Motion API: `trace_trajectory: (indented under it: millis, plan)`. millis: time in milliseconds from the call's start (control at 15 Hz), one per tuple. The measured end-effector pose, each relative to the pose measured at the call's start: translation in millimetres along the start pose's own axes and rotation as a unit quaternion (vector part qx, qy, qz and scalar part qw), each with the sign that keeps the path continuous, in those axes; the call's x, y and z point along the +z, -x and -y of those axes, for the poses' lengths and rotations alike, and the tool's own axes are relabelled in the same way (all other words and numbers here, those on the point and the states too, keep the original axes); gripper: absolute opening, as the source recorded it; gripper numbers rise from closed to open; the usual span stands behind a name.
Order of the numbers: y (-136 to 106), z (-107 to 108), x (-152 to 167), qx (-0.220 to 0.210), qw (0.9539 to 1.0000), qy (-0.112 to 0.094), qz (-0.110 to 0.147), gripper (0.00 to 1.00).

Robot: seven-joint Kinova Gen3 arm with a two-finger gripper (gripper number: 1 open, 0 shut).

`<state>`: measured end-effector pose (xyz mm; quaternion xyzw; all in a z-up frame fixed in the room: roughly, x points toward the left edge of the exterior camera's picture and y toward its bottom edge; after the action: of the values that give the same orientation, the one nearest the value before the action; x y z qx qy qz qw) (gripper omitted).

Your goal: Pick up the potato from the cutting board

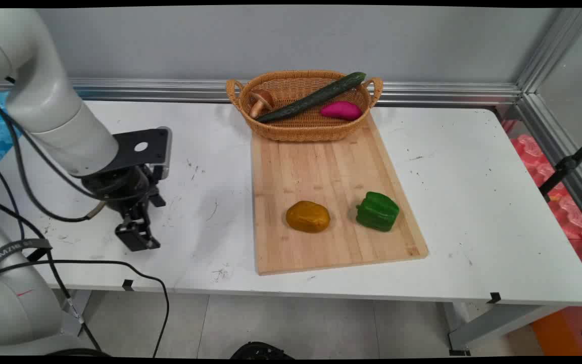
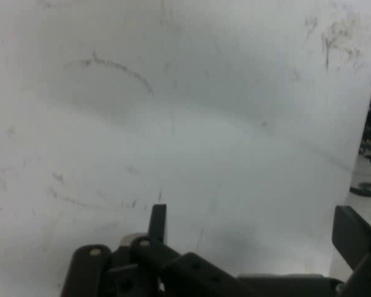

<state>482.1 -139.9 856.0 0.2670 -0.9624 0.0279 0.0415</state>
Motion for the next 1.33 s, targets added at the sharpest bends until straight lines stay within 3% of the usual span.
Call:
trace_trajectory:
  millis: [200, 400, 600, 1000, 1333]
  plan:
    - [-20, 3, 1, 0.001, 0.9997, -0.001, -0.022, 1.0]
    - [-57, 8, 0, 0.0, 0.9984, 0.0, -0.056, 1.0]
    - [-99, 12, -2, 0.001, 0.9958, 0.002, -0.092, 1.0]
    - [-160, 18, 1, 0.012, 0.9893, 0.007, -0.145, 1.0]
    - [-188, 22, 24, 0.021, 0.9849, 0.009, -0.172, 1.0]
